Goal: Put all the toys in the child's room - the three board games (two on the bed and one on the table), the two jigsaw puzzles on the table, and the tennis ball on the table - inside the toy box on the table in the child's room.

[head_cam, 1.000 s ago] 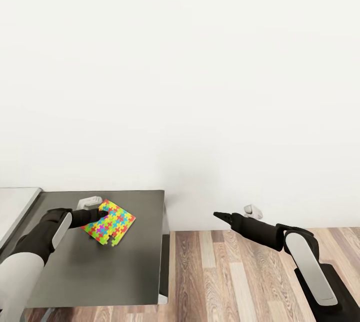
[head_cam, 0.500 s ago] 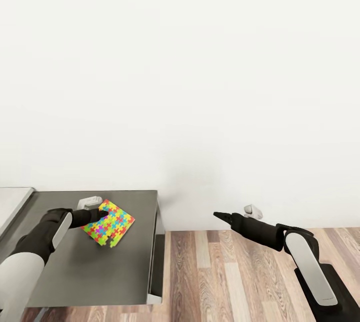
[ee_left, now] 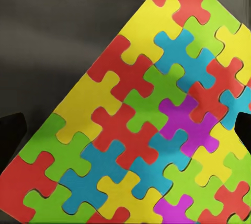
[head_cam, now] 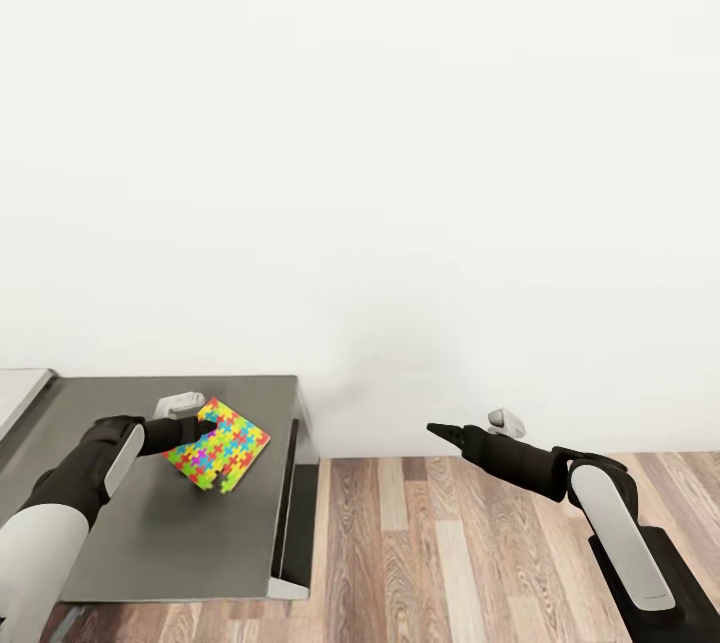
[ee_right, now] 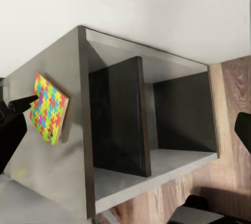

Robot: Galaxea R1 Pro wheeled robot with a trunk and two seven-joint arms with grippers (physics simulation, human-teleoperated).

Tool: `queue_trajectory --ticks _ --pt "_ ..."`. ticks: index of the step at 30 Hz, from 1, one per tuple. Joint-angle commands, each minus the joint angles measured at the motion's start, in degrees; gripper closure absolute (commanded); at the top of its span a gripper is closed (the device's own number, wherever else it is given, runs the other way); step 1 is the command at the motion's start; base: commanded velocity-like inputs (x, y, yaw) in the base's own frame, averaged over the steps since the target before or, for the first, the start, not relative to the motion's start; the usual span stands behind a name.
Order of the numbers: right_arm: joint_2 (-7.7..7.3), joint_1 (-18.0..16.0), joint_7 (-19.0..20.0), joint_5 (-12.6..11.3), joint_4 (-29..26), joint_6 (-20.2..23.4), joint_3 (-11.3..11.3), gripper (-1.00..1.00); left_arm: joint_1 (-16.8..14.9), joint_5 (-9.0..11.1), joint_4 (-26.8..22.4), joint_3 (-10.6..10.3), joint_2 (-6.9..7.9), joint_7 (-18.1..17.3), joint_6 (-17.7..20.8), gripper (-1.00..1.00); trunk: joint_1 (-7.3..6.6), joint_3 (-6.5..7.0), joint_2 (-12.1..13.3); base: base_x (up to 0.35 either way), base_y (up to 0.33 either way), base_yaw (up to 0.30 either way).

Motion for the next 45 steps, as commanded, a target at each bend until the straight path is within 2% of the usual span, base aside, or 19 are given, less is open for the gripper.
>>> queue_trajectory --ticks 1,20,45 --pt "-0.05 -0.04 -0.24 -0.23 -0.04 0.14 0.05 -1.0 -0.03 0.09 -0.06 0.18 -0.02 -0.17 0.4 -1.0 0.03 -0.1 -0.1 -0.072 -0.11 0.0" --pt "-0.02 -0.04 -0.24 -0.23 -0.04 0.11 0.1 -1.0 -0.03 0.09 -0.06 0.17 -0.09 -0.17 0.34 -1.0 0.03 -0.1 -0.1 -0.088 -0.126 0.0" --pt "0.02 -0.04 -0.24 -0.19 -0.04 0.05 0.18 -1.0 -0.03 0.02 -0.06 0.18 -0.18 -0.08 0.31 -1.0 0.03 -0.1 -0.1 -0.004 -0.061 0.0"
